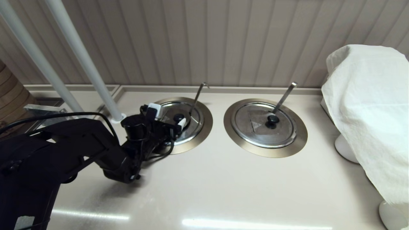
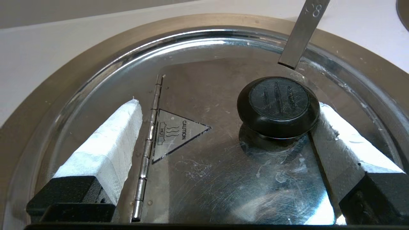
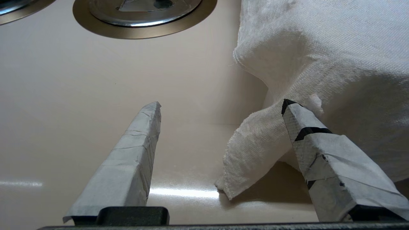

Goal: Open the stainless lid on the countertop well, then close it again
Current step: Open the lid

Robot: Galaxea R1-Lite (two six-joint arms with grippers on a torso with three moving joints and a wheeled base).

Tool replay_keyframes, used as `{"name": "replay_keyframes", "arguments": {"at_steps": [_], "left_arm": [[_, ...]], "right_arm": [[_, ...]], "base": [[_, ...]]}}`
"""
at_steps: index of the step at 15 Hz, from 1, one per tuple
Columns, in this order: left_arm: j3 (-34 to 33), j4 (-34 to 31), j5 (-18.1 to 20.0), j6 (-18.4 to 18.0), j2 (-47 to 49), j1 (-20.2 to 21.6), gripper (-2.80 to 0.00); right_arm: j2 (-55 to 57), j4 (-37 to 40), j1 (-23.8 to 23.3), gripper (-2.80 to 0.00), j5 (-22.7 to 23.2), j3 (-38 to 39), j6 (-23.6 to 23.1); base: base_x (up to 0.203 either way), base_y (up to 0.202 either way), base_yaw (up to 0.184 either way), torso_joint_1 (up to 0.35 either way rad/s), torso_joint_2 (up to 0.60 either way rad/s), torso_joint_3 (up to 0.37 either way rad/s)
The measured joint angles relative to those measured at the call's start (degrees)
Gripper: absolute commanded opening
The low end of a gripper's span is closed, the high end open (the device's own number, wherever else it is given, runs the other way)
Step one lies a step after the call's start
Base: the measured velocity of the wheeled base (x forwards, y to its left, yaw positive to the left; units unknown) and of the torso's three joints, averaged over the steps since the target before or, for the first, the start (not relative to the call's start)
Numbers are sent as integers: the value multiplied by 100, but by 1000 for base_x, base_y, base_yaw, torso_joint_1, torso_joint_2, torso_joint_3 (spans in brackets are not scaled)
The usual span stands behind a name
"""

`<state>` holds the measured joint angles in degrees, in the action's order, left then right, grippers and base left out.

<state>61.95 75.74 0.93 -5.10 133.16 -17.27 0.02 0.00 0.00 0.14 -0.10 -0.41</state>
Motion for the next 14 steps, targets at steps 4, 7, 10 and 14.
{"name": "replay_keyframes", "arguments": {"at_steps": [4, 7, 10, 14], "left_arm": [[-7, 6, 3, 14, -98, 19, 0], [-7, 9, -10, 104, -197, 58, 0], [48, 5, -13, 147, -276, 158, 0], [168, 6, -9, 321, -345, 350, 0]], "right_arm": [[0, 0, 0, 0, 2, 0, -2], [0, 0, 0, 0, 2, 0, 0], [0, 0, 0, 0, 2, 0, 0], [0, 0, 0, 0, 2, 0, 0]], "base": [[0, 0, 0, 0, 0, 0], [0, 0, 0, 0, 0, 0], [0, 0, 0, 0, 0, 0], [0, 0, 0, 0, 0, 0]]}}
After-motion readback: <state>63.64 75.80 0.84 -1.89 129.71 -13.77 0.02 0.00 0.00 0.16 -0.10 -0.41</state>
